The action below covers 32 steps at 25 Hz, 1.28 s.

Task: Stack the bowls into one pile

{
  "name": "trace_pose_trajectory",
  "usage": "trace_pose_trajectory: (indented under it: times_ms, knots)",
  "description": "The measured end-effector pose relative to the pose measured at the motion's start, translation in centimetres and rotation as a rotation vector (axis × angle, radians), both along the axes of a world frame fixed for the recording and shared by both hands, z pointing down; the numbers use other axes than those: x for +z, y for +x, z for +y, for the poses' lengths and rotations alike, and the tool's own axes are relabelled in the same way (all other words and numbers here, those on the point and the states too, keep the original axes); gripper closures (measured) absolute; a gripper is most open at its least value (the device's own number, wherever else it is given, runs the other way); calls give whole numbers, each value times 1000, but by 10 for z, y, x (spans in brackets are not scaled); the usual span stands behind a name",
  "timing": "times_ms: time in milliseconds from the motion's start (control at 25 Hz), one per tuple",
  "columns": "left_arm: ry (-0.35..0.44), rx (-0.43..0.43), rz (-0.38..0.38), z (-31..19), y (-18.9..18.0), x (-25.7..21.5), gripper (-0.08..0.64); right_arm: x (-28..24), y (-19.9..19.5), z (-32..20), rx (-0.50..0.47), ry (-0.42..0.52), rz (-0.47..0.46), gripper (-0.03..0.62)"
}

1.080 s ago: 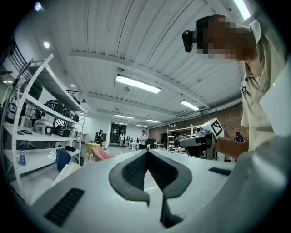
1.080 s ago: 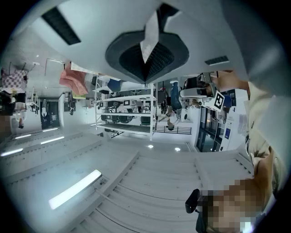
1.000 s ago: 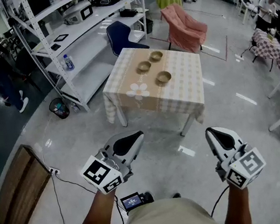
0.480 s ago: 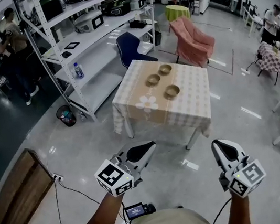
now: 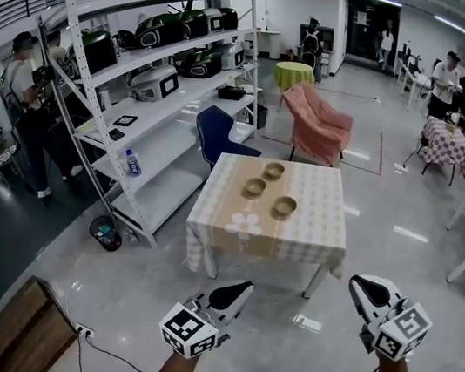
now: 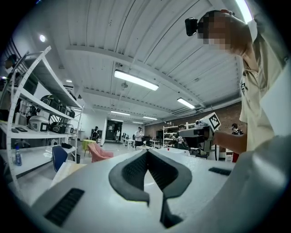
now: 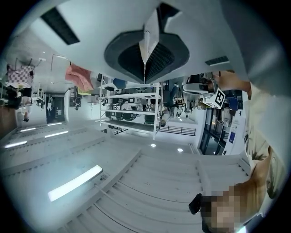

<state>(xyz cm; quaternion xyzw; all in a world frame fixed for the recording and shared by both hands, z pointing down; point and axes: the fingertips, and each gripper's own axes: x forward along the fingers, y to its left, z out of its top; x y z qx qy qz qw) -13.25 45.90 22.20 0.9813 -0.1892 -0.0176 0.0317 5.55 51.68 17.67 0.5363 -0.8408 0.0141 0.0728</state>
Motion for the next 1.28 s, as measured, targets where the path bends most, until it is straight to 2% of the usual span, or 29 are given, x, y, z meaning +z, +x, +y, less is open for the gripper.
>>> trace_pose_trajectory:
  times_ms: [360, 600, 800, 1280]
  knots:
    - [-9, -15, 39, -15, -18, 3, 554, 7, -8, -16, 14, -2, 17, 589]
    - [-8, -12, 54, -34, -12, -1, 554, 11, -9, -40, 8, -7, -1, 589]
    - [-52, -8, 37, -60, 11, 16, 554, 25, 6, -74, -7, -29, -20, 589]
    - [-46, -101, -14, -172, 102, 18, 555, 50, 93, -201, -69, -41, -18, 589]
